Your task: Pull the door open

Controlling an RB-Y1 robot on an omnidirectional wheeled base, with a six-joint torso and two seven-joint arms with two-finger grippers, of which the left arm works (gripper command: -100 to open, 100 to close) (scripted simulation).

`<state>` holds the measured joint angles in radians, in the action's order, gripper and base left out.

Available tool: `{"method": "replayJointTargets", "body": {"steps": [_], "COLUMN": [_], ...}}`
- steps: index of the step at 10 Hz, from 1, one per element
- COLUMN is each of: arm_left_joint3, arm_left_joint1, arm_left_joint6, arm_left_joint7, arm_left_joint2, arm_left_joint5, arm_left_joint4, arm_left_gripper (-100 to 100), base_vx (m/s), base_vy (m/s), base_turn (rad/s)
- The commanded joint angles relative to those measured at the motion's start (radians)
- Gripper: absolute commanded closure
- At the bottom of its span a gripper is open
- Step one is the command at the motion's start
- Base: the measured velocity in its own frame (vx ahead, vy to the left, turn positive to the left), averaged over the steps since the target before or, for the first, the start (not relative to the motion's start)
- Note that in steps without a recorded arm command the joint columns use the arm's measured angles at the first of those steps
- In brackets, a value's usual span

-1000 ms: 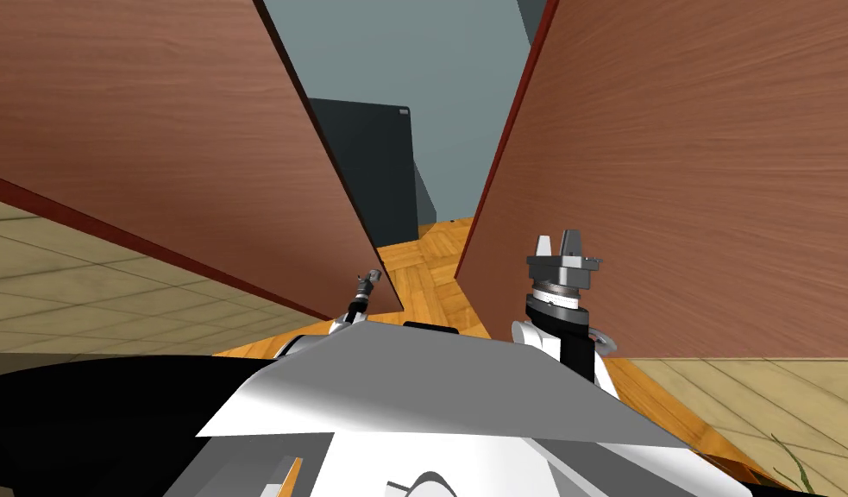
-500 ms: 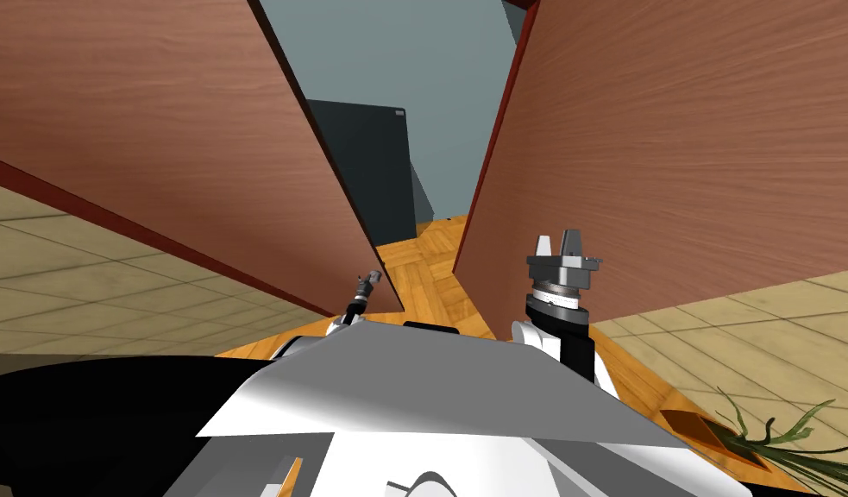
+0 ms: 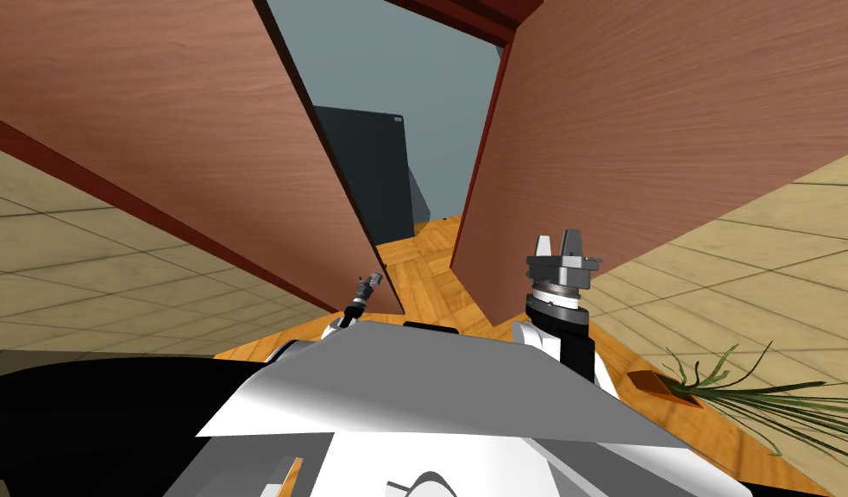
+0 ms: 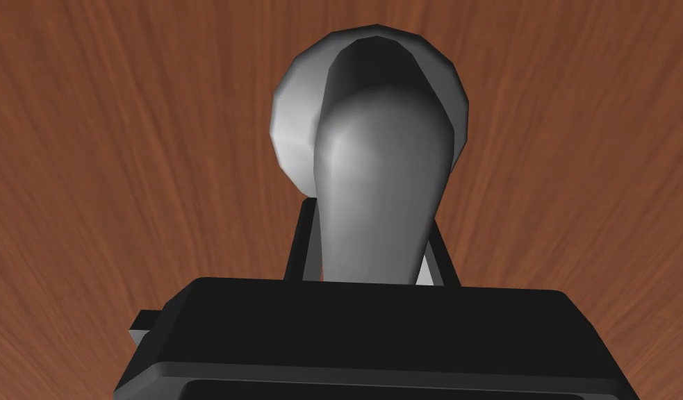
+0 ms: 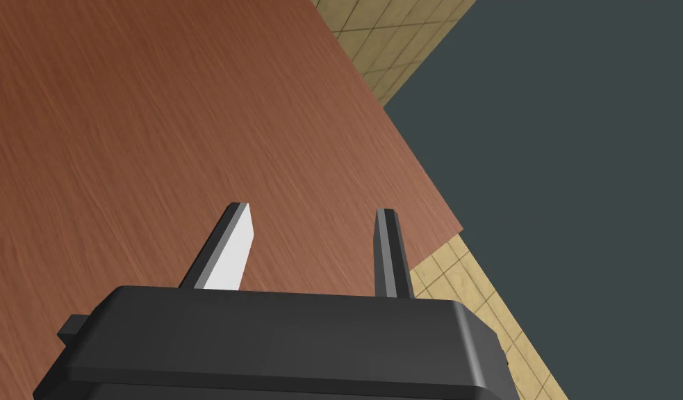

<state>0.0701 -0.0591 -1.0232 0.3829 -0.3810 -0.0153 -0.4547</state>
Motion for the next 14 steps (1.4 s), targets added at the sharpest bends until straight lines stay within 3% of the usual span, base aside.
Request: {"method": "replayJointTargets", "body": {"steps": [1, 3, 4, 5, 10, 11, 12, 13, 14], "arm_left_joint3": [-0.009, -0.014, -0.020, -0.020, -0.047, -0.051, -0.050, -0.052, -0.052], "arm_left_joint1": [0.017, 0.028, 0.040, 0.040, 0.093, 0.100, 0.085, 0.103, 0.107], "arm_left_joint6": [-0.029, -0.047, -0.068, -0.068, -0.158, -0.170, -0.167, -0.203, -0.211], "arm_left_joint7": [0.016, 0.026, 0.038, 0.038, 0.088, 0.094, 0.087, 0.094, 0.096], "arm_left_joint2": [-0.012, -0.020, -0.028, -0.028, -0.065, -0.070, -0.064, -0.071, -0.073], "arm_left_joint5": [-0.009, -0.014, -0.021, -0.021, -0.048, -0.051, -0.050, -0.055, -0.056], "arm_left_joint4": [0.002, 0.004, 0.005, 0.005, 0.012, 0.013, 0.029, 0.045, 0.047], "arm_left_gripper": [100, 100, 100, 100, 100, 100, 100, 100, 100], "base_vx": [-0.136, -0.161, -0.145, -0.104, -0.145, -0.146, -0.064, -0.145, -0.203], "base_vy": [0.041, 0.044, 0.032, 0.027, 0.049, 0.042, 0.010, 0.025, 0.078], "base_turn": [-0.111, -0.094, -0.103, -0.033, -0.106, -0.070, -0.003, -0.210, -0.160]}}
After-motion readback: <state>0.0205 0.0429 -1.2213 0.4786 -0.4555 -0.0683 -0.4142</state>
